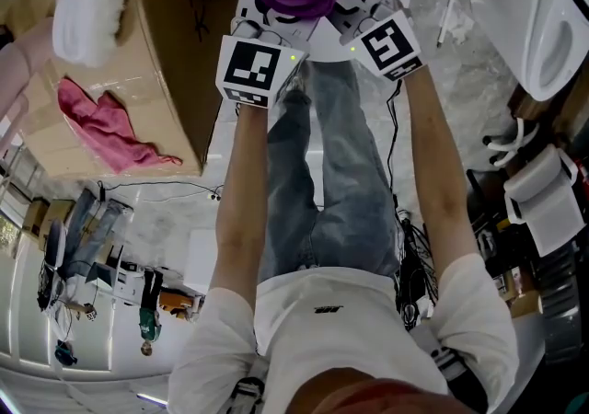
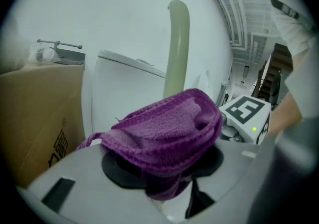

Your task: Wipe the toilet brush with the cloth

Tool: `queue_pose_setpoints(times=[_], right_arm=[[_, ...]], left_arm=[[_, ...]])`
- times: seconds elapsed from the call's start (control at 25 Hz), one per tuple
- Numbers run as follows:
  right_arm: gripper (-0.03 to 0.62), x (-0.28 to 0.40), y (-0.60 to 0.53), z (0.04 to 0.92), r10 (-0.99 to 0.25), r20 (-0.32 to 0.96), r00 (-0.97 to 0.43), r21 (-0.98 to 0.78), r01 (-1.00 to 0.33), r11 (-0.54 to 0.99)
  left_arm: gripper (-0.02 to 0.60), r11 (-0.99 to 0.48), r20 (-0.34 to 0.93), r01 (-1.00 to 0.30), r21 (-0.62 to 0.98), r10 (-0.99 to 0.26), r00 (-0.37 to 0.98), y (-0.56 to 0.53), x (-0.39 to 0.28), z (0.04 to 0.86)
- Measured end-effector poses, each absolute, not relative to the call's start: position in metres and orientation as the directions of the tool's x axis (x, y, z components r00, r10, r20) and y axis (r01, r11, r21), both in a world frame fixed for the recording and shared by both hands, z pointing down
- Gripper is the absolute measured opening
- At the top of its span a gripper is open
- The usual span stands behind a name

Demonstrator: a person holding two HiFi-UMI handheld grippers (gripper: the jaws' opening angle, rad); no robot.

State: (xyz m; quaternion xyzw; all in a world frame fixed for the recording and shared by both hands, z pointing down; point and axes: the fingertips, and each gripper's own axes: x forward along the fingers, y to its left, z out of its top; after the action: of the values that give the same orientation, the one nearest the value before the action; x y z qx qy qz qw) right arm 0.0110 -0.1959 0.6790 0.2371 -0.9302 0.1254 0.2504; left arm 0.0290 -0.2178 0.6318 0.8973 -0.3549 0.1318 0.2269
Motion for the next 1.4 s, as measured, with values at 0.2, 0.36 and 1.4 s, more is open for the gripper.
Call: queue_pose_setpoints(times=[0.2, 0.36, 1.4], right_arm=[[0.043, 0.013, -0.192, 0.697, -0.373, 0.589, -0.717, -0.025, -0.478, 0.878], [0.04, 0.014, -0.193, 0.697, -0.378, 0.607, -0.698, -0.01, -0.483, 0.876], [0.021, 0.013, -0.194, 0.698, -0.385, 0.623, -0.681, 0.0, -0.492, 0.871]], left_arm=[[0.212, -0.657, 0.402, -0.689, 0.306, -0.567, 0.719, -0.217, 0.033, 0.63], [0.199, -0.647, 0.41, -0.702, 0.298, -0.577, 0.706, -0.219, 0.031, 0.631], [0.133, -0.677, 0.305, -0.682, 0.278, -0.611, 0.731, -0.233, 0.021, 0.545]])
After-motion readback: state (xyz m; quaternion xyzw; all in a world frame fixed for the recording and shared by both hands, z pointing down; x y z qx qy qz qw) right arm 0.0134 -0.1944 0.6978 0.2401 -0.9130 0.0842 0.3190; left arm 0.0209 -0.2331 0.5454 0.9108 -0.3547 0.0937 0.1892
